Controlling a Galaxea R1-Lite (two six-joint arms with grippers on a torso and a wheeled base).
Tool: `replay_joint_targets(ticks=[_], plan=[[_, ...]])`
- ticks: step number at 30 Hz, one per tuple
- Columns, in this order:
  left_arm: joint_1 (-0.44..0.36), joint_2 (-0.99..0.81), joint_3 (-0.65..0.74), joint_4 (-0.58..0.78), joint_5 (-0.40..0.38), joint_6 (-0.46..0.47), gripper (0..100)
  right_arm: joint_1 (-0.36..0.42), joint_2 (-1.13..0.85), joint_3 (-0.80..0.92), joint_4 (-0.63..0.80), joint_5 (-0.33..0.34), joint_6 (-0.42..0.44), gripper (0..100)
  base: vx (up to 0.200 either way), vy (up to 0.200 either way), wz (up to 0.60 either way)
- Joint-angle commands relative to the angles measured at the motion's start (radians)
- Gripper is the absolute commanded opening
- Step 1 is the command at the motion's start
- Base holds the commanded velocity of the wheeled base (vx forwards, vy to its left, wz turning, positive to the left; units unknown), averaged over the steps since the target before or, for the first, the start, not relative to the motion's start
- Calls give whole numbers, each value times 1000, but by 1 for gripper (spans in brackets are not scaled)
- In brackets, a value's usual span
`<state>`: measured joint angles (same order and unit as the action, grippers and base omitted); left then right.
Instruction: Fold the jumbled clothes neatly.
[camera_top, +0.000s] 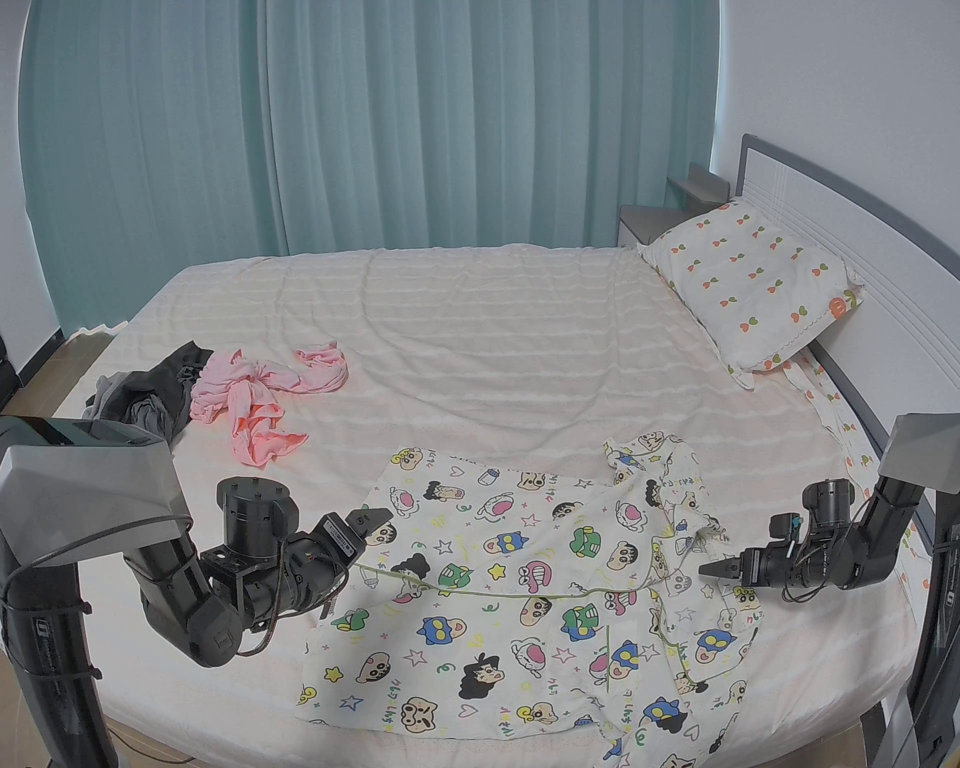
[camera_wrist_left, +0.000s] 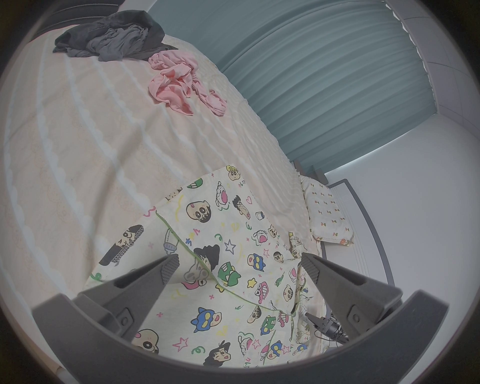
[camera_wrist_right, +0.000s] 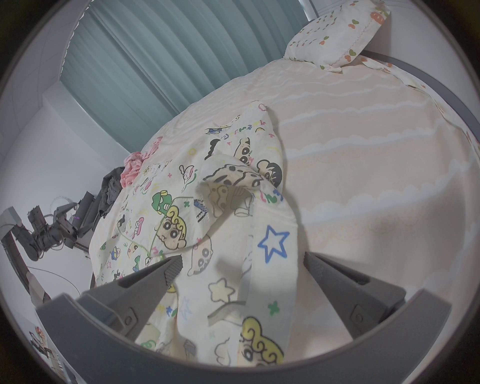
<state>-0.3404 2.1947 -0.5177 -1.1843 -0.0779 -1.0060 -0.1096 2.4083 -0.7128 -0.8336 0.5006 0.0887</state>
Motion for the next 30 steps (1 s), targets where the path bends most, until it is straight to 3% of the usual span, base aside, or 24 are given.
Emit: replay_joint_targets(ticks=[1,12,26,30], plan=[[0,25,-1,-11,1,0,100,11,11,-11,-9,-1,46,0,0,0,0],[0,39,16,-51,3,1,100,-21,-1,-13,-12,-2,78,0,0,0,0],[-8,65,16,-81,36,7,100,-136,6,-24,-78,-143,80,0,0,0,0],[-8,83,22,-107,38,9,100,-157,14,-48,-78,-154,80,0,0,0,0]])
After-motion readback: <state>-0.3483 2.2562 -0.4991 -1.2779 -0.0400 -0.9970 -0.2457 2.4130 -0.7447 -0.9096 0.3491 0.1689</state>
